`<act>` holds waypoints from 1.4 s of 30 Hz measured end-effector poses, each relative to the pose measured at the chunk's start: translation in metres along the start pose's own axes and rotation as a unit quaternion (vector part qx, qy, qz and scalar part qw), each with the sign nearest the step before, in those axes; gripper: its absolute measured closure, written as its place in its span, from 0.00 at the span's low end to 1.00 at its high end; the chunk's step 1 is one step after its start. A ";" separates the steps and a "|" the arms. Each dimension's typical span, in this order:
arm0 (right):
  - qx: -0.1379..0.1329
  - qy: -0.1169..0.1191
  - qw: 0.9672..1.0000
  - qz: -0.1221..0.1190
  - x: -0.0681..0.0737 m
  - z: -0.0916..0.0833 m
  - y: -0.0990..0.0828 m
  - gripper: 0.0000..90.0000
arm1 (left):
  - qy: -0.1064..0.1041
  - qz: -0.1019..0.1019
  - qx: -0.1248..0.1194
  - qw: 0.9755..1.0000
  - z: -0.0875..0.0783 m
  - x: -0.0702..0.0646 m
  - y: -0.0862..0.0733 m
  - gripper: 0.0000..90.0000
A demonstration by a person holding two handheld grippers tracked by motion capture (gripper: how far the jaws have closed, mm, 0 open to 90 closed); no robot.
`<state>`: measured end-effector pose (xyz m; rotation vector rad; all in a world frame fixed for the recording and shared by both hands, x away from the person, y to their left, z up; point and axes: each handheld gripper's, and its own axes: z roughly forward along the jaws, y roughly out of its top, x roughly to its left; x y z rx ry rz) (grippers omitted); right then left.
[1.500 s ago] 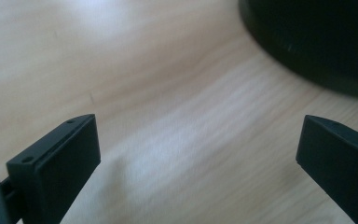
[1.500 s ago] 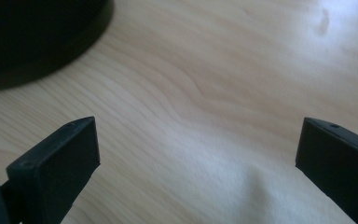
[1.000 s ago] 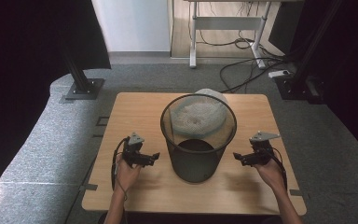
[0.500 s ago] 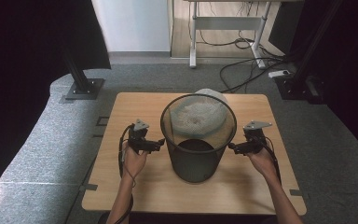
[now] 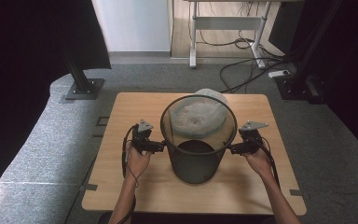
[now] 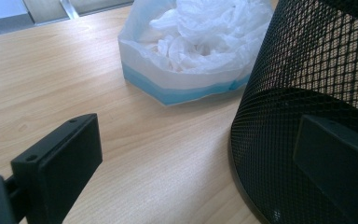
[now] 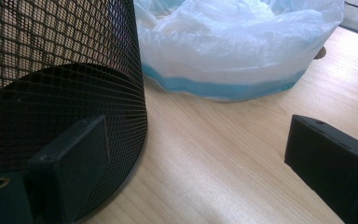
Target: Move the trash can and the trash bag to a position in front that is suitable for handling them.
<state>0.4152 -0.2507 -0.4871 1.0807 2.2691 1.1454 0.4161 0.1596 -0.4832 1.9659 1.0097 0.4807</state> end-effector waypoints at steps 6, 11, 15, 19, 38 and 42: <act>0.008 0.003 1.000 -0.016 0.009 -0.008 -0.003 0.07 | -0.003 0.002 -0.003 1.000 -0.008 -0.005 -0.007 0.02; 0.009 0.011 1.000 -0.022 0.015 -0.015 -0.008 0.07 | -0.007 -0.001 -0.007 1.000 -0.014 -0.010 -0.012 0.02; 0.003 0.015 1.000 -0.022 0.020 -0.021 -0.014 0.07 | -0.007 0.002 -0.005 1.000 -0.020 -0.016 -0.017 0.02; -0.002 0.022 1.000 -0.018 0.025 -0.026 -0.020 0.07 | -0.007 0.004 -0.007 1.000 -0.026 -0.023 -0.021 0.03; 0.011 0.031 0.999 -0.017 0.022 -0.027 -0.023 0.07 | -0.001 0.006 0.027 1.000 -0.021 -0.026 -0.055 0.00; 0.024 0.023 0.999 -0.022 0.012 -0.018 -0.016 0.07 | 0.004 0.003 0.045 0.999 -0.013 -0.020 -0.076 0.00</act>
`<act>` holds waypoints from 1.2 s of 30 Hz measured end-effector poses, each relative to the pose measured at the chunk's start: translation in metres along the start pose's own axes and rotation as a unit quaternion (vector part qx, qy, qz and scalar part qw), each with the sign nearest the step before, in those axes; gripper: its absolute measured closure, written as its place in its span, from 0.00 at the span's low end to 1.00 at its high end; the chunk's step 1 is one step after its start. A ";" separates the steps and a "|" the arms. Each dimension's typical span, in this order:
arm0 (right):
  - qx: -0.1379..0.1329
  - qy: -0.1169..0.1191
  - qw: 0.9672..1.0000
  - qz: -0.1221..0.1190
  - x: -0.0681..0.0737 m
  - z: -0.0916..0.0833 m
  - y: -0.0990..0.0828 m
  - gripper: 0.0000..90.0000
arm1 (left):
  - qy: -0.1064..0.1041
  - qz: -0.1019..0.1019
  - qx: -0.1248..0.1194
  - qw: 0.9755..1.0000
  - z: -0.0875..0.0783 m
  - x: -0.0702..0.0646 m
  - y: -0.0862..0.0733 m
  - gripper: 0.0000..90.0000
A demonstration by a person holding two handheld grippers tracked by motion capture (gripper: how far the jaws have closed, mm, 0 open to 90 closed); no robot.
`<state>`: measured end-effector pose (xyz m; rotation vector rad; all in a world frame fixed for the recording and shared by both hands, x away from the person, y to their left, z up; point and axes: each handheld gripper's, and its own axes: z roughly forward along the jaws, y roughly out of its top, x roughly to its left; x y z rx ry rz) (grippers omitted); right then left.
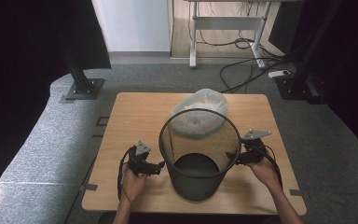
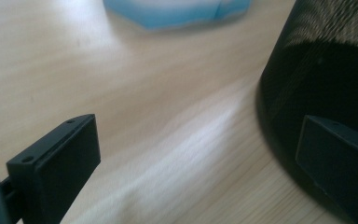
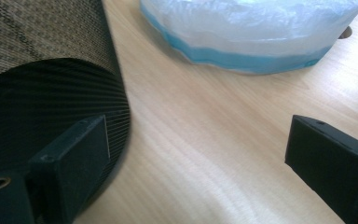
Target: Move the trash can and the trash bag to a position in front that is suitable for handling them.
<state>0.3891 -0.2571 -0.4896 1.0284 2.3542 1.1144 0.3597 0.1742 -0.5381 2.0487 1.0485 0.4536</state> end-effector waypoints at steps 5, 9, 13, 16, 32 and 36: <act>0.006 -0.006 1.000 0.000 -0.015 0.006 0.013 0.07 | 0.009 -0.018 0.023 1.000 0.008 0.005 -0.023 0.00; 0.009 -0.013 1.000 -0.004 -0.025 0.011 0.026 0.07 | 0.028 -0.010 0.052 0.998 0.014 0.005 -0.030 0.00; 0.022 -0.016 1.000 -0.013 -0.035 0.021 0.037 0.06 | 0.035 0.003 0.058 0.998 0.016 0.003 -0.029 0.00; 0.034 -0.013 0.999 -0.027 -0.039 0.030 0.044 0.06 | 0.034 0.003 0.058 0.998 0.016 0.003 -0.030 0.00; 0.052 0.006 0.998 -0.044 -0.053 0.077 0.075 0.07 | 0.033 0.003 0.058 0.998 0.016 0.002 -0.029 0.00; 0.048 0.008 0.997 -0.060 -0.053 0.089 0.082 0.08 | 0.032 0.004 0.058 0.998 0.016 0.002 -0.029 0.00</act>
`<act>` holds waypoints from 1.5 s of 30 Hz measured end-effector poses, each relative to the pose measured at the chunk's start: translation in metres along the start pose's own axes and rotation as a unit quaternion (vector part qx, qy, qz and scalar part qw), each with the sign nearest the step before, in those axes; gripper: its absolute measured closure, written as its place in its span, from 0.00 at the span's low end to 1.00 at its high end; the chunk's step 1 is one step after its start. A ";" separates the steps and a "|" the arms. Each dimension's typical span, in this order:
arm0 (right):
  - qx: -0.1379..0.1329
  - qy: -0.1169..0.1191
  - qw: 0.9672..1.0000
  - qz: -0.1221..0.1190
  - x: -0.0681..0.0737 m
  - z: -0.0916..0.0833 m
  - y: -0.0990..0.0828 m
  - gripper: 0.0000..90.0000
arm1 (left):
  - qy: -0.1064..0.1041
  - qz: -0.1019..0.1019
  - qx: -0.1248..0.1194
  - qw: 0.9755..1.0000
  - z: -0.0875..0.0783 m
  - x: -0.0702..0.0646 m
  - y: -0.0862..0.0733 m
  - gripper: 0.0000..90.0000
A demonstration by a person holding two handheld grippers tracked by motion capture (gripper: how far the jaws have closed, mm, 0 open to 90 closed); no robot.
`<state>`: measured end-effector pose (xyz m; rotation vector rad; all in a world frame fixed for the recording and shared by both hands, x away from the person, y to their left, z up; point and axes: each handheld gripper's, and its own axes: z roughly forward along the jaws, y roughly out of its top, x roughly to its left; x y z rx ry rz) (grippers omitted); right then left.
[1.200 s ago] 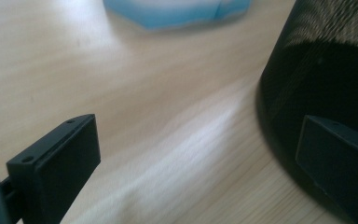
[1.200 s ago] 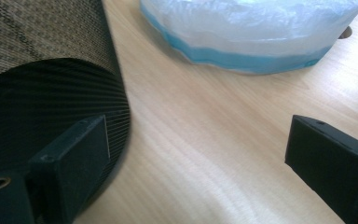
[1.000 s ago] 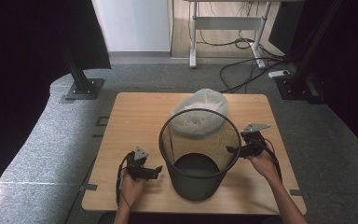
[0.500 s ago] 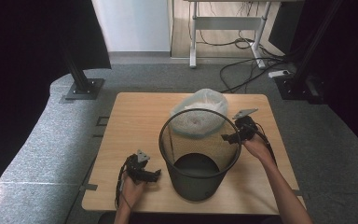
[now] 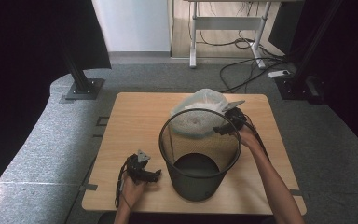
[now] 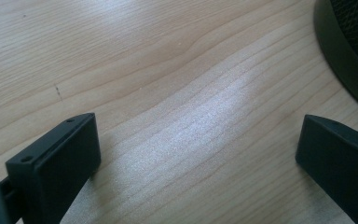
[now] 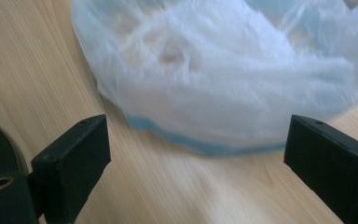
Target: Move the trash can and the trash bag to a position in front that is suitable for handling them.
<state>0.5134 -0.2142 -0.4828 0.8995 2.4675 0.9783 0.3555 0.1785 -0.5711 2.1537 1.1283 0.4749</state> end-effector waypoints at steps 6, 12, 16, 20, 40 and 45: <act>0.013 0.001 1.000 -0.014 0.000 0.017 0.013 0.08 | -0.002 0.002 0.000 1.000 0.000 0.000 0.001 0.00; -0.001 0.014 1.000 -0.010 -0.001 0.034 0.020 0.08 | -0.004 0.003 0.000 1.000 0.001 0.000 0.001 0.00; 0.016 0.014 1.000 -0.020 -0.001 0.050 0.021 0.08 | -0.005 0.005 0.000 1.000 0.001 0.000 0.001 0.00; 0.015 0.023 0.999 -0.020 0.000 0.065 0.020 0.08 | -0.006 0.005 0.000 1.000 0.001 0.000 0.002 0.00; 0.063 0.025 0.998 0.008 -0.003 0.073 -0.039 0.07 | -0.008 0.006 0.000 1.000 0.002 -0.001 0.002 0.00; 0.063 0.023 0.998 0.015 -0.001 0.065 -0.049 0.08 | -0.006 0.005 0.000 1.000 0.002 -0.001 0.002 0.00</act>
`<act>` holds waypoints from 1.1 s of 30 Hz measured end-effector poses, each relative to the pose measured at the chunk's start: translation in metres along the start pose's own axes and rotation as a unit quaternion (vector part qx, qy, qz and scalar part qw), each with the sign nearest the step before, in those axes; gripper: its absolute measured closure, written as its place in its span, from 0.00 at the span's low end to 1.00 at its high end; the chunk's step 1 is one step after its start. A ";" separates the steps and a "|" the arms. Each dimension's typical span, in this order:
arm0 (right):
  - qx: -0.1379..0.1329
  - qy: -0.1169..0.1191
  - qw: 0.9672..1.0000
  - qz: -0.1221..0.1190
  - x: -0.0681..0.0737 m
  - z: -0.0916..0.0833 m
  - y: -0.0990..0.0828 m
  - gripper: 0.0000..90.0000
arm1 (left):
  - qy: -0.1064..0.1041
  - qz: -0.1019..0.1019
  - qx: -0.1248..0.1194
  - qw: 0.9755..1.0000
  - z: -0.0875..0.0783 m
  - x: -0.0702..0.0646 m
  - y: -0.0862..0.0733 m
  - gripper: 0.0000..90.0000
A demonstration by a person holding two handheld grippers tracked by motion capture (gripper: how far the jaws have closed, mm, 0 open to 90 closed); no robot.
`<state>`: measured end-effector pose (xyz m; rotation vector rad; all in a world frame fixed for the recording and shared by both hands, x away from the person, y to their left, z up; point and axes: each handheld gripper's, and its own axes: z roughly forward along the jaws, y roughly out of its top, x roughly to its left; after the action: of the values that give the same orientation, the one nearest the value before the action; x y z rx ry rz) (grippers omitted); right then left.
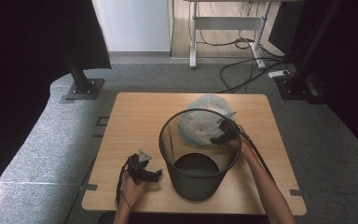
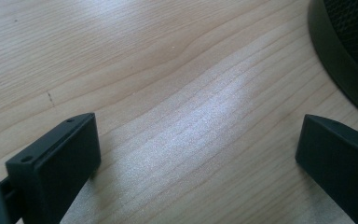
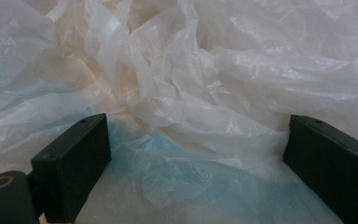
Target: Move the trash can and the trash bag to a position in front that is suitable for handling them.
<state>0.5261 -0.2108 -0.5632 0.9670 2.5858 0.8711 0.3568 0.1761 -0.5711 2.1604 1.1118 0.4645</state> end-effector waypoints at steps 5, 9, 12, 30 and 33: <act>0.003 -0.003 1.000 0.006 0.002 -0.008 -0.010 0.08 | 0.000 0.000 0.000 1.000 0.000 0.000 0.000 0.00; 0.002 -0.004 1.000 0.016 0.003 -0.015 -0.021 0.08 | 0.001 -0.001 0.000 1.000 0.000 0.000 0.000 0.00; 0.000 -0.005 1.000 0.026 0.004 -0.020 -0.028 0.08 | 0.002 -0.002 0.000 1.000 0.000 -0.001 0.000 0.00; 0.009 -0.026 0.998 0.056 0.020 -0.047 -0.067 0.00 | 0.008 -0.006 -0.001 1.000 0.000 -0.003 0.000 0.00; 0.003 -0.027 0.998 0.058 0.023 -0.051 -0.073 0.00 | 0.008 -0.007 -0.001 1.000 0.000 -0.003 0.000 0.00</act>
<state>0.4501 -0.2629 -0.5679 1.1362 2.5097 0.8519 0.3547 0.1738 -0.5712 2.1504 1.1339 0.4774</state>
